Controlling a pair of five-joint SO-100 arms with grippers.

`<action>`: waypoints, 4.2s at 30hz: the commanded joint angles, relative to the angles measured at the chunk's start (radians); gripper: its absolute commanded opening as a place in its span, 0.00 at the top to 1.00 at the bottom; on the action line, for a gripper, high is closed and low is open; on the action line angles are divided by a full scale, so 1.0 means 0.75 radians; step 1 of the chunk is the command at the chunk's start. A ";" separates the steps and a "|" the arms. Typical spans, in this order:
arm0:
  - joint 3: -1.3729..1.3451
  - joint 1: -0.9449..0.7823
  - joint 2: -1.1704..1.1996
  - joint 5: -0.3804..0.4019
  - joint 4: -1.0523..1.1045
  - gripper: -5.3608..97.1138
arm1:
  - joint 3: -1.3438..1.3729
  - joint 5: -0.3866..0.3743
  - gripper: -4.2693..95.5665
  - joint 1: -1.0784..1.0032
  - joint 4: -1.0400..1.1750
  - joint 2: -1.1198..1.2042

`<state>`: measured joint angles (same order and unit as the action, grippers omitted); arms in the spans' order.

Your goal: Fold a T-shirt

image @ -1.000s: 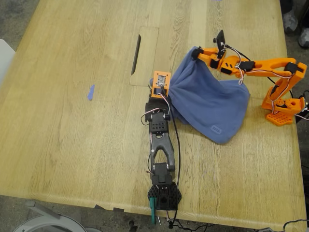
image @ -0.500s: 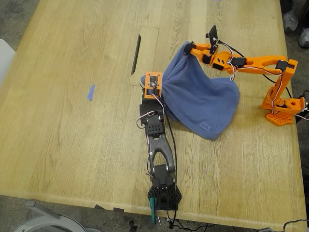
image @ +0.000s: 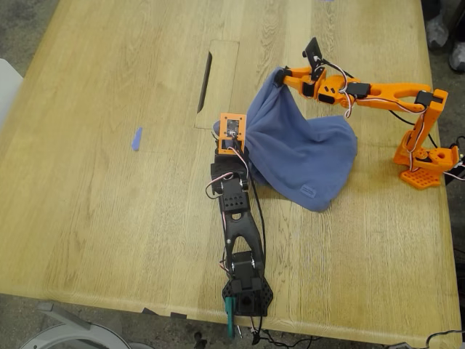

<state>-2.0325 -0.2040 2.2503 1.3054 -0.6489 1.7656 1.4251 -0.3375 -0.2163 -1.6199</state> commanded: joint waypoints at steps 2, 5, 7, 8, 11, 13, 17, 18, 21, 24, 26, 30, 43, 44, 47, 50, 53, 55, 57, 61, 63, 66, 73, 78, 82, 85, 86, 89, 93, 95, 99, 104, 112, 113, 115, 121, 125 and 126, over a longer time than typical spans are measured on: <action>0.061 0.008 0.209 -0.012 -0.033 0.95 | -0.129 0.014 0.94 -0.067 0.090 -0.096; 0.049 0.014 0.239 -0.016 -0.037 0.95 | -0.192 0.014 0.94 -0.078 0.176 -0.108; 0.033 -0.016 0.256 -0.018 -0.037 0.95 | -0.239 0.014 0.94 -0.090 0.217 -0.102; 0.029 -0.029 0.260 -0.020 -0.037 0.95 | -0.254 0.014 0.94 -0.096 0.225 -0.098; 0.025 -0.033 0.272 -0.020 -0.037 0.95 | -0.274 0.014 0.94 -0.104 0.272 -0.106; 0.025 -0.012 0.290 -0.018 -0.070 0.95 | -0.276 0.018 0.94 -0.094 0.342 -0.137; 0.041 0.035 0.342 -0.018 -0.182 0.95 | -0.288 0.025 0.95 -0.078 0.526 -0.200; 0.047 0.045 0.352 -0.018 -0.213 0.95 | -0.295 0.027 0.95 -0.078 0.565 -0.211; 0.078 0.078 0.382 -0.018 -0.309 0.95 | -0.311 0.029 0.95 -0.082 0.699 -0.254; 0.121 0.112 0.409 -0.014 -0.411 0.95 | -0.323 0.031 0.95 -0.080 0.851 -0.305; 0.139 0.123 0.434 -0.014 -0.468 0.95 | -0.350 0.031 0.95 -0.080 0.972 -0.333; 0.170 0.155 0.497 -0.010 -0.599 0.95 | -0.397 0.033 0.95 -0.076 1.192 -0.389; 0.231 0.331 0.542 0.004 -0.851 0.95 | -0.323 0.025 0.96 -0.045 1.569 -0.591; 0.233 0.362 0.542 0.006 -0.857 0.95 | -0.276 0.025 0.96 -0.041 1.583 -0.630; 0.233 0.399 0.534 0.008 -0.871 0.95 | -0.166 0.025 0.96 -0.039 1.606 -0.724; 0.233 0.413 0.526 0.008 -0.873 0.95 | -0.104 0.020 0.96 -0.033 1.628 -0.783; 0.229 0.485 0.520 0.010 -0.875 0.95 | -0.018 0.016 0.96 -0.016 1.649 -0.855; 0.223 0.548 0.513 0.012 -0.877 0.95 | 0.045 0.016 0.96 -0.006 1.657 -0.908; 0.217 0.612 0.507 0.012 -0.879 0.95 | 0.108 0.016 0.96 0.002 1.667 -0.965; 0.198 0.771 0.477 0.018 -0.882 0.95 | 0.264 0.012 0.96 0.014 1.675 -1.104; 0.182 0.859 0.460 0.027 -0.882 0.95 | 0.350 0.010 0.96 0.022 1.675 -1.182; 0.141 0.992 0.450 0.037 -0.863 0.95 | 0.513 0.008 0.96 0.035 1.679 -1.340; -0.012 1.201 0.417 0.055 -0.740 0.95 | 0.826 0.006 0.96 0.080 1.792 -1.704; -0.129 1.272 0.331 0.094 -0.507 0.95 | 1.002 0.000 0.96 0.098 1.806 -1.892; -0.217 1.274 0.239 0.121 -0.278 0.95 | 1.117 -0.006 0.95 0.119 1.816 -2.011; -0.266 1.286 0.174 0.139 -0.160 0.95 | 1.180 -0.008 0.95 0.127 1.831 -2.080; -0.278 1.297 0.153 0.143 -0.127 0.95 | 1.199 -0.008 0.95 0.131 1.841 -2.105; -0.301 1.336 0.092 0.151 -0.025 0.95 | 1.266 -0.008 0.95 0.141 1.871 -2.199; -0.317 1.405 0.018 0.145 0.065 0.95 | 1.356 0.000 0.95 0.172 1.957 -2.332; -0.333 1.440 -0.004 0.143 0.094 0.95 | 1.370 0.000 0.95 0.174 1.902 -2.332; -0.344 1.509 -0.047 0.147 0.129 0.95 | 1.372 -0.004 0.95 0.176 1.929 -2.332; -0.307 1.511 -0.035 0.237 0.010 0.53 | 1.331 -0.008 0.79 0.160 2.011 -2.332; -0.215 1.483 -0.020 0.378 -0.239 0.19 | 1.229 0.006 0.69 0.115 2.135 -2.330; -0.192 1.479 -0.022 0.399 -0.282 0.17 | 1.211 0.008 0.69 0.102 2.143 -2.323; -0.149 1.471 -0.018 0.438 -0.389 0.13 | 1.172 0.010 0.70 0.088 2.152 -2.309; 0.025 1.442 -0.027 0.462 -0.601 0.12 | 0.992 0.016 0.70 0.074 2.162 -2.182; 0.264 1.481 -0.106 0.458 -0.691 0.12 | 0.830 0.022 0.70 0.072 2.137 -2.043; 0.329 1.485 -0.137 0.450 -0.704 0.13 | 0.804 0.025 0.71 0.086 2.113 -2.008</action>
<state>-1.9788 0.8974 2.1614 1.6444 -1.1551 2.4452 1.4343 -0.2807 1.3944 -3.1738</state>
